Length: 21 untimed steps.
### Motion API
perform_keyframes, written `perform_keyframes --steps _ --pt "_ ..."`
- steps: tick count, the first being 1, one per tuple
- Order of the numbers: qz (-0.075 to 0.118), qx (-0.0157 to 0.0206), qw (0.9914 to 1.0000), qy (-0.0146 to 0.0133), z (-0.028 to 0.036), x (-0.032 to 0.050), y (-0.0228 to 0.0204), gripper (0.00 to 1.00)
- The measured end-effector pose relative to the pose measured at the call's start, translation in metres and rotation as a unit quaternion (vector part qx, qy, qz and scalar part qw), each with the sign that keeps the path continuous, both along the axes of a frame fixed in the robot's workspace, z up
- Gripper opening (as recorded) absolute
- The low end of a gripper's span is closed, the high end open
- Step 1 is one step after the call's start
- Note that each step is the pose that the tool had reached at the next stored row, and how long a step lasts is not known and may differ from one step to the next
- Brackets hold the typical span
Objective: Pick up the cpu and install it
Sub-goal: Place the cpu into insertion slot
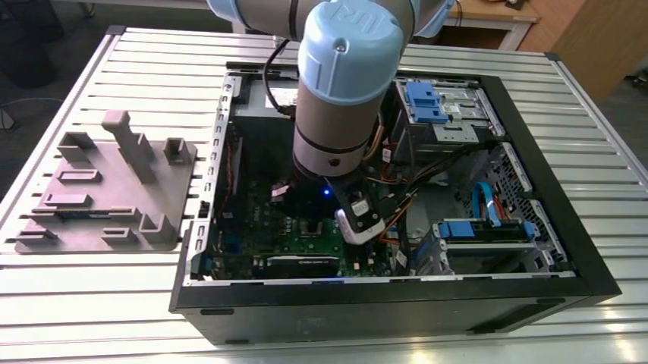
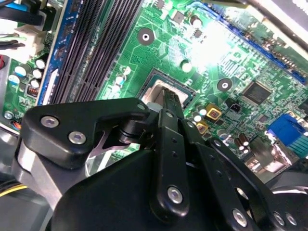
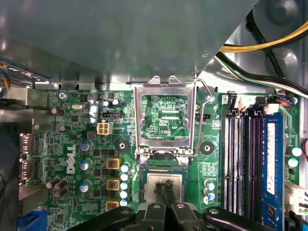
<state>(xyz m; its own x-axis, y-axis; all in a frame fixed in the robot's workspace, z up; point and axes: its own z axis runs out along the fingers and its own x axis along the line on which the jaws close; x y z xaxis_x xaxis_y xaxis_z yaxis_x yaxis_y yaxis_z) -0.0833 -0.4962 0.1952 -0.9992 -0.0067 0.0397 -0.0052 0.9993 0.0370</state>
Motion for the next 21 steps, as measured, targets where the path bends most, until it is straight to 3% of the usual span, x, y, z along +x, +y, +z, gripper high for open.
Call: perform_keyframes --steps 12,21 --pt "0.0 0.0002 1.0 -0.0001 -0.001 0.0 0.0001 0.1" --pt "0.0 0.0001 1.0 0.0 0.0125 0.0 0.0 0.1"
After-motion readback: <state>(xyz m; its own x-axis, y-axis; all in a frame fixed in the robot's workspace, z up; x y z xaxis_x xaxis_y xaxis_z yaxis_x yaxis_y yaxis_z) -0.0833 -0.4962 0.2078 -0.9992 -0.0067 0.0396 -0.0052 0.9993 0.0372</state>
